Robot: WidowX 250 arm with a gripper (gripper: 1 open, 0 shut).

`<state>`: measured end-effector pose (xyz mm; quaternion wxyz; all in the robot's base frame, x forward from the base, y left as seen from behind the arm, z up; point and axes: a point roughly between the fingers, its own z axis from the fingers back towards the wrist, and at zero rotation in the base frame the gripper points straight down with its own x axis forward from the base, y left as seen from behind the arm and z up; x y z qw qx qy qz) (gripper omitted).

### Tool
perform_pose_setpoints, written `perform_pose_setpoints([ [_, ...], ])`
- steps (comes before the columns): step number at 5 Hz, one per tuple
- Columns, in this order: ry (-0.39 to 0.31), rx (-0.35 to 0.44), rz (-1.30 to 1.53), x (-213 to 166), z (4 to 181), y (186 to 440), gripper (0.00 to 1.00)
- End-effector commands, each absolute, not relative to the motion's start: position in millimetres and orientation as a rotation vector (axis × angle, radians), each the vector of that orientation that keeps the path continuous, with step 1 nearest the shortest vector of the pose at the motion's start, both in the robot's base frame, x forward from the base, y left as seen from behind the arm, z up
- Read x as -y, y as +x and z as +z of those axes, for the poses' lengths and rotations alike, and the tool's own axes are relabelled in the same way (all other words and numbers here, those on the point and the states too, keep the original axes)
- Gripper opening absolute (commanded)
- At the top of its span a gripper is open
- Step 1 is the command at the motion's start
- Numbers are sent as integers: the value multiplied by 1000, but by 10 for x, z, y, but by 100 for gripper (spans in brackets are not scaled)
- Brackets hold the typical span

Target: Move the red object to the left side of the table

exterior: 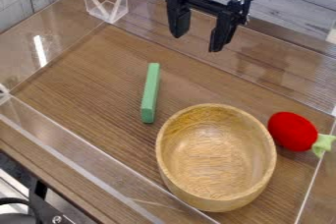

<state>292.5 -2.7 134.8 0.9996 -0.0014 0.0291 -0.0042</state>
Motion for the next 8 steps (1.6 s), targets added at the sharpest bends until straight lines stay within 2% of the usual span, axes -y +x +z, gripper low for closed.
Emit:
perform_pose_setpoints([
  [1, -12, -87, 29, 102, 1206, 2941, 100],
  [3, -16, -76, -55, 842, 892, 3049, 100],
  [4, -17, -66, -121, 1222, 889, 3032, 100],
  [5, -13, -69, -148, 1407, 832, 3013, 100],
  [8, 4, -121, -150, 1574, 457, 3047, 100],
])
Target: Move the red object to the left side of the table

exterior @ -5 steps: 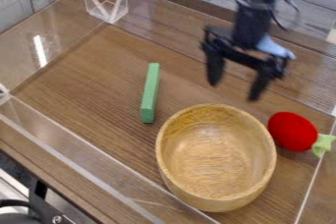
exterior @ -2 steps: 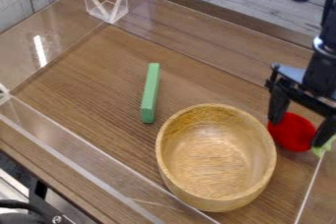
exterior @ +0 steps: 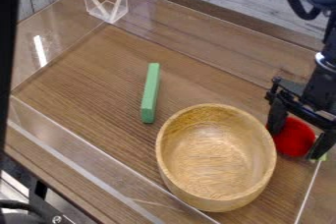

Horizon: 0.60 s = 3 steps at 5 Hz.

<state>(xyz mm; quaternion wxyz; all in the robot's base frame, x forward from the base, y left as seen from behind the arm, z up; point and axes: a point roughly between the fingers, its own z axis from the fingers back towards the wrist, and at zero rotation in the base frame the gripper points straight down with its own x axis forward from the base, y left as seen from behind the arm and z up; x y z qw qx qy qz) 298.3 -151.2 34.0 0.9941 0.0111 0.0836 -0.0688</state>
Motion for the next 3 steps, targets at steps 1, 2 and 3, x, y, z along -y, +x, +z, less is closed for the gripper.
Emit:
perform_pose_setpoints([
  [1, 3, -129, -116, 1402, 356, 3144, 100],
  [2, 3, -134, -83, 1226, 270, 3234, 0],
  [3, 2, -130, -63, 1177, 270, 3238, 0],
])
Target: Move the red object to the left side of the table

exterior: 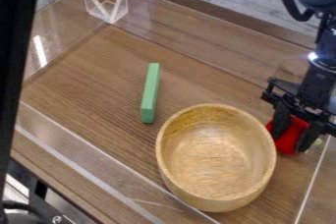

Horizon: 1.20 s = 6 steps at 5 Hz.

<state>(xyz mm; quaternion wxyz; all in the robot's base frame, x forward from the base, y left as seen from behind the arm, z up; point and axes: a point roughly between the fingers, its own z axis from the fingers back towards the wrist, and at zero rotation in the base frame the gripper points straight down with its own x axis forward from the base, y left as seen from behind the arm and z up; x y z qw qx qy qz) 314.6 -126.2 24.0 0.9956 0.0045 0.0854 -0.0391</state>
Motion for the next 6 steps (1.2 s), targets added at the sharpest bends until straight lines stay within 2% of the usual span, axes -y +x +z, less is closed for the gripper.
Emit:
perform_pose_setpoints([
  [1, 2, -128, -38, 1148, 292, 3225, 100],
  [2, 7, -123, -52, 1156, 258, 3259, 0],
  [3, 14, -119, -68, 1185, 225, 3276, 0],
  [4, 16, -118, -66, 1041, 201, 3264, 100],
  [5, 24, -115, -69, 902, 202, 3264, 0],
  [6, 33, -118, -37, 997, 205, 3272, 0],
])
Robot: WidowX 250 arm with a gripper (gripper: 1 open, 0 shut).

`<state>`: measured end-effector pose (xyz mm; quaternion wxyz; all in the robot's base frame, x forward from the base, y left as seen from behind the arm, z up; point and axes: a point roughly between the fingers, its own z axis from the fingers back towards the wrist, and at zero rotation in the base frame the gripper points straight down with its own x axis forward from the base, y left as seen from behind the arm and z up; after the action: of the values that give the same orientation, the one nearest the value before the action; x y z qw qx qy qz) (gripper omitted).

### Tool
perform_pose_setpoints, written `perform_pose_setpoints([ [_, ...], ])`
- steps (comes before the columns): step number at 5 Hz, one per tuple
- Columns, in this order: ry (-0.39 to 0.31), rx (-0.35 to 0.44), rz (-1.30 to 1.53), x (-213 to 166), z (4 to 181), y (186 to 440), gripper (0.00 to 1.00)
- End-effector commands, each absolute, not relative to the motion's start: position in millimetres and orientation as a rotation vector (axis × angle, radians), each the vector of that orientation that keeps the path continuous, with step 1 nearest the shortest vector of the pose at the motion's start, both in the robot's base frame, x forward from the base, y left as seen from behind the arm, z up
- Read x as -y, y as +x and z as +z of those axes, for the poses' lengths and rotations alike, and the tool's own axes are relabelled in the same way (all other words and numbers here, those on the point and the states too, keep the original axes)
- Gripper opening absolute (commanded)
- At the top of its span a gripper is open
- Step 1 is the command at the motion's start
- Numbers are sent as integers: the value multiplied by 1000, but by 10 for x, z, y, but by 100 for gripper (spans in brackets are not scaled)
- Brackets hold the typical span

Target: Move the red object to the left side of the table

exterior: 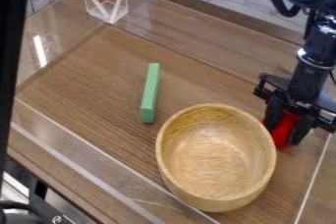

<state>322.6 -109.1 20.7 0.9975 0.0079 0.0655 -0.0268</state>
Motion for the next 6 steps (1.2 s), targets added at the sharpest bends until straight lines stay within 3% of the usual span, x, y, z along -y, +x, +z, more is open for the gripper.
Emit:
perform_pose_setpoints([
  [1, 42, -124, -8, 1105, 215, 3272, 0],
  [2, 54, -128, -28, 1114, 210, 3322, 100],
  [3, 59, -127, -51, 1112, 210, 3371, 0],
  [5, 86, 11, 44, 1055, 809, 3413, 0],
  [6, 98, 99, 137, 819, 1122, 3392, 0],
])
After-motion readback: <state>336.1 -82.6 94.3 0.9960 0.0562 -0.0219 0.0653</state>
